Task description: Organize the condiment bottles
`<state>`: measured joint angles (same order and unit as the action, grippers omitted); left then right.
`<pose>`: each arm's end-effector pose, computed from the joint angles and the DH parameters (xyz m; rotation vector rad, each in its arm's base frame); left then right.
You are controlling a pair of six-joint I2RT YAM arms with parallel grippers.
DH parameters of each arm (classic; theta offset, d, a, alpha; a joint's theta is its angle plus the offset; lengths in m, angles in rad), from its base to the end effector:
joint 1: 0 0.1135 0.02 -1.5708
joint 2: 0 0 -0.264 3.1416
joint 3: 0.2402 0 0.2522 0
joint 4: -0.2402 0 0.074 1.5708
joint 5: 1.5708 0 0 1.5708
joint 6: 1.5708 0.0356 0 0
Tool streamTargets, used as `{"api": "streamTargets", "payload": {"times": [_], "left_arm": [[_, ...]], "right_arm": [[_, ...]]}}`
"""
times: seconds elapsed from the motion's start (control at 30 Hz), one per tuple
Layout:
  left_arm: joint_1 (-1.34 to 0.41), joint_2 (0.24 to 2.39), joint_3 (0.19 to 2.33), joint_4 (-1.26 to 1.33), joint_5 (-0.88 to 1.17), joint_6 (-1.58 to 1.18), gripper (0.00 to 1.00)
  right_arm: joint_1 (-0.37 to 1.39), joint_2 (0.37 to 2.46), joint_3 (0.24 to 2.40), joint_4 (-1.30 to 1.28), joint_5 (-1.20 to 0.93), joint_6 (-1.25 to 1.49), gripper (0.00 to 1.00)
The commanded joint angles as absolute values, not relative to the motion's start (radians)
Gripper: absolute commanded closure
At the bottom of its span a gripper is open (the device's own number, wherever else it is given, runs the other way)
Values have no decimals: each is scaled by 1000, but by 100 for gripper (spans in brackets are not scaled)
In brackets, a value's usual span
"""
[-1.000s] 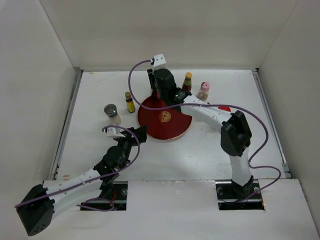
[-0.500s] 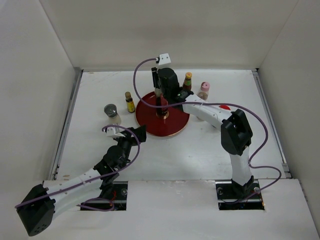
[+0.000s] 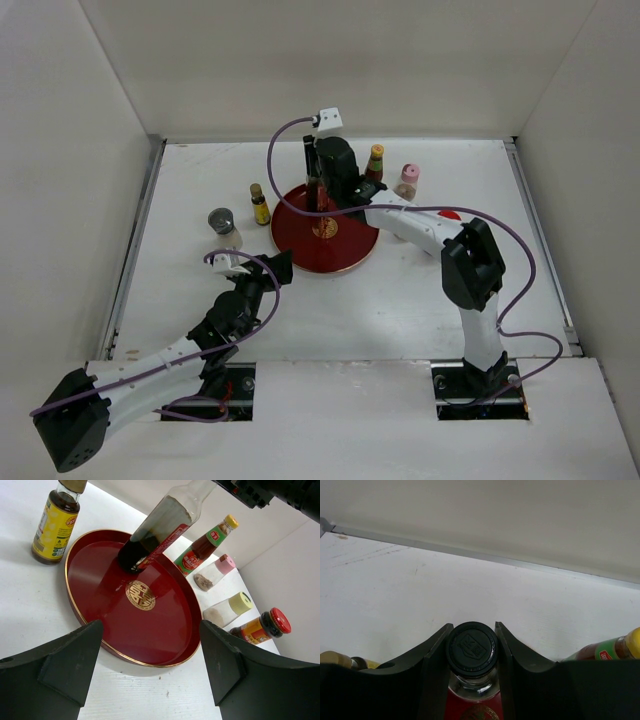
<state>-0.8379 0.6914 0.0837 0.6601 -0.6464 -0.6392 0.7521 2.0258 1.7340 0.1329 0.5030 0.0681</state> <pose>0.1191 -0.1003 0.1966 -0.3729 1.5239 -0.6832 0.3708 0.3234 0.3210 -0.2159 1.6993 0.1744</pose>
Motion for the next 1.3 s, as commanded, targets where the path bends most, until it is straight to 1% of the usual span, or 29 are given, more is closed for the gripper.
{"api": "streamTargets", "payload": {"times": [0.0, 0.07, 0.1, 0.2, 0.43, 0.5, 0.57, 0.6, 0.67, 0.8, 0.9, 1.1, 1.27], "left_arm": [[-834, 689, 78, 693, -640, -650, 23], [-834, 692, 78, 693, -640, -650, 23], [-834, 693, 78, 695, -640, -650, 23], [-834, 693, 78, 695, -640, -652, 23], [-834, 696, 78, 695, -637, -652, 23], [-834, 696, 78, 695, -637, -652, 23], [-834, 696, 78, 695, -637, -652, 23], [-834, 696, 78, 695, -637, -653, 23], [-834, 698, 78, 695, -637, -653, 23], [-834, 699, 80, 695, -637, -653, 23], [-832, 703, 80, 695, -637, -653, 23], [-829, 710, 80, 698, -637, -655, 23], [-829, 733, 80, 712, -637, -658, 23]], "right_arm": [[746, 1982, 1761, 310, 499, 72, 79], [746, 1991, 1755, 314, 497, 71, 77], [746, 1993, 1750, 314, 497, 72, 75], [746, 1991, 1720, 324, 499, 83, 59], [749, 1954, 1667, 342, 497, 104, 42], [749, 1925, 1649, 345, 500, 106, 34], [749, 1879, 1620, 353, 497, 113, 23], [749, 1853, 1600, 356, 497, 117, 19], [743, 1795, 1554, 362, 494, 123, 15], [673, 1700, 1447, 367, 466, 176, 10], [595, 1690, 1402, 353, 445, 233, 9], [487, 1796, 1469, 223, 428, 219, 7], [462, 1851, 1508, 183, 385, 210, 8]]}}
